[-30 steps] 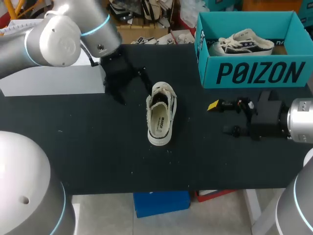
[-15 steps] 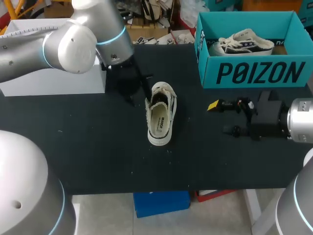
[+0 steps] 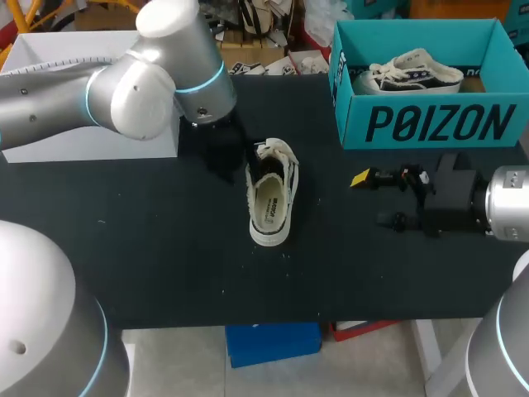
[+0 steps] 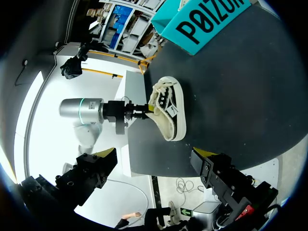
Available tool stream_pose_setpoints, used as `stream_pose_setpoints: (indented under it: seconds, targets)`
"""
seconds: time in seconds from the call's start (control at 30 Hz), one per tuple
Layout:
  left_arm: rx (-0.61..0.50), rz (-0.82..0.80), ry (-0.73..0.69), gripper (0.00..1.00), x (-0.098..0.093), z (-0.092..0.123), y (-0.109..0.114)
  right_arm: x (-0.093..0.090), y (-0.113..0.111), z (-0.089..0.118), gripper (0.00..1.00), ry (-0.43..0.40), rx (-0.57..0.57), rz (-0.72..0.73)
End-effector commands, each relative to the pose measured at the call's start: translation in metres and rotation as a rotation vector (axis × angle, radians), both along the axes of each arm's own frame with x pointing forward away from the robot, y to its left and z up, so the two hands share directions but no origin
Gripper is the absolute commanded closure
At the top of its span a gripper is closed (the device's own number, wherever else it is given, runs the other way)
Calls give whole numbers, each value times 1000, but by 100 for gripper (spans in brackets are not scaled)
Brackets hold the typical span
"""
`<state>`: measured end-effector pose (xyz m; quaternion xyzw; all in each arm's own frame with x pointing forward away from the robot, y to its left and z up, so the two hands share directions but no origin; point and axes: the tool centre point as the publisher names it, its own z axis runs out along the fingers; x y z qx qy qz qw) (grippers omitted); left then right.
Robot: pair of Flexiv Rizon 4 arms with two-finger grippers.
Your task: Take the shoe out of the shoebox, open the shoe tongue, remove and reinsert the insole, then place the shoe into the shoebox
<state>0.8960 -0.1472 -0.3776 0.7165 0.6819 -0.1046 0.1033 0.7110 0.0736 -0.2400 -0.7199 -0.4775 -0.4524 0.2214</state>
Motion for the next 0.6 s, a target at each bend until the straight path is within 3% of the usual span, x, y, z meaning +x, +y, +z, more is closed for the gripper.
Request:
stream_pose_setpoints:
  seconds: [0.03, 0.5, 0.6]
  targets:
    - [-6, 6, -16, 49, -1, -10, -4, 0, 0, 0, 0, 1, 0, 0]
    - [17, 9, -40, 51, 2, -27, -11, 0, 0, 0, 0, 1, 0, 0]
    - [20, 12, -46, 58, 4, -29, -13, 0, 0, 0, 0, 1, 0, 0]
